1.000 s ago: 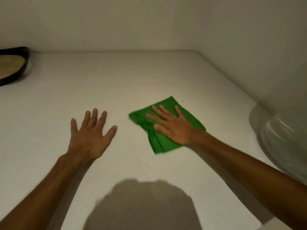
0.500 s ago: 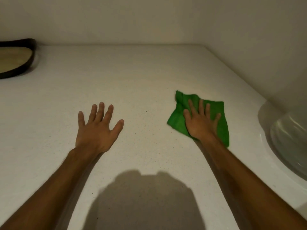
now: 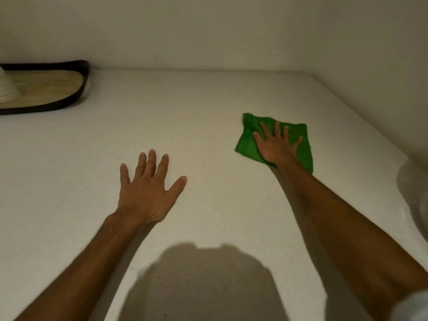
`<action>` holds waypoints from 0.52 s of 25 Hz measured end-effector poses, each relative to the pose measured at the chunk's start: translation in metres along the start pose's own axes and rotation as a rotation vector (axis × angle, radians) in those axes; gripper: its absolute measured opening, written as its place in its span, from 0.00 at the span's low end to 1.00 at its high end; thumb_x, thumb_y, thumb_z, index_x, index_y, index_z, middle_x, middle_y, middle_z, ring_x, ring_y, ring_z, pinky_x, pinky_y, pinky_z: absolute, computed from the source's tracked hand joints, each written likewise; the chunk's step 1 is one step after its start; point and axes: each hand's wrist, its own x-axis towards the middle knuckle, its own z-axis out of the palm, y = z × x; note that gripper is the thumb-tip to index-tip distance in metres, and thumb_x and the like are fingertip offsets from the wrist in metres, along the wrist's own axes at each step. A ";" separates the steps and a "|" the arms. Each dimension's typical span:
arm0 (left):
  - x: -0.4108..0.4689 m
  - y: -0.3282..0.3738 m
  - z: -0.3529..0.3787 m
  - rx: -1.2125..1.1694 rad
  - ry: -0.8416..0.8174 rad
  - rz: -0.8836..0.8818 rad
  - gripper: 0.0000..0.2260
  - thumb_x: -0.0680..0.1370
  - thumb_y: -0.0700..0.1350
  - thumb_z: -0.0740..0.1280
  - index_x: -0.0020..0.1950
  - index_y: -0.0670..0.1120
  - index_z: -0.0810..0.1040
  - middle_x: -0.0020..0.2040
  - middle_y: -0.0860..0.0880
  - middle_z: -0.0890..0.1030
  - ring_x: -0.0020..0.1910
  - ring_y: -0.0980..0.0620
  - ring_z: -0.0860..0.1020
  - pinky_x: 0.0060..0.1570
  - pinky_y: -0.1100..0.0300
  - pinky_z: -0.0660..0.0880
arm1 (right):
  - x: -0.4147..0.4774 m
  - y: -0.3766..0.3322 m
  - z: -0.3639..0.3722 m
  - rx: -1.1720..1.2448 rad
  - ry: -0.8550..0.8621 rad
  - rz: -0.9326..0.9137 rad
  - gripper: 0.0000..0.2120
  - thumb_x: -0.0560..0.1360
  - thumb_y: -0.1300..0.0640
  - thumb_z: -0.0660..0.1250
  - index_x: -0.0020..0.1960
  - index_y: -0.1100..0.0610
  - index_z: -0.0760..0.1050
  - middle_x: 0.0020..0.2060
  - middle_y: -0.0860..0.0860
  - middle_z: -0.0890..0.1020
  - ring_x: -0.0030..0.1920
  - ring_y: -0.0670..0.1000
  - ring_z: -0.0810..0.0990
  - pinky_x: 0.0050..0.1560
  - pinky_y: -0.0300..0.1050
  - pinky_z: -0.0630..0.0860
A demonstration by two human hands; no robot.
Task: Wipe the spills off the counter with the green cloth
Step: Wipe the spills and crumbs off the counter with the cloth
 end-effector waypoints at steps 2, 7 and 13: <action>-0.009 -0.015 0.000 0.002 0.008 -0.030 0.37 0.74 0.72 0.35 0.80 0.56 0.39 0.81 0.48 0.37 0.79 0.48 0.36 0.76 0.39 0.37 | 0.018 -0.030 -0.003 0.012 -0.044 0.003 0.38 0.76 0.25 0.37 0.82 0.39 0.43 0.83 0.54 0.44 0.81 0.62 0.41 0.70 0.80 0.36; -0.018 -0.052 -0.007 0.012 0.004 -0.079 0.35 0.76 0.70 0.34 0.80 0.56 0.39 0.81 0.48 0.38 0.79 0.47 0.37 0.75 0.38 0.38 | -0.047 -0.092 0.009 -0.089 -0.079 -0.443 0.37 0.76 0.25 0.34 0.81 0.36 0.41 0.82 0.52 0.41 0.82 0.61 0.41 0.71 0.78 0.36; -0.019 -0.060 -0.006 0.036 0.005 -0.078 0.33 0.77 0.68 0.35 0.80 0.57 0.39 0.81 0.49 0.40 0.80 0.49 0.39 0.76 0.38 0.39 | -0.175 -0.040 0.042 -0.113 -0.012 -1.105 0.27 0.83 0.32 0.40 0.80 0.33 0.40 0.83 0.46 0.43 0.82 0.55 0.40 0.74 0.66 0.28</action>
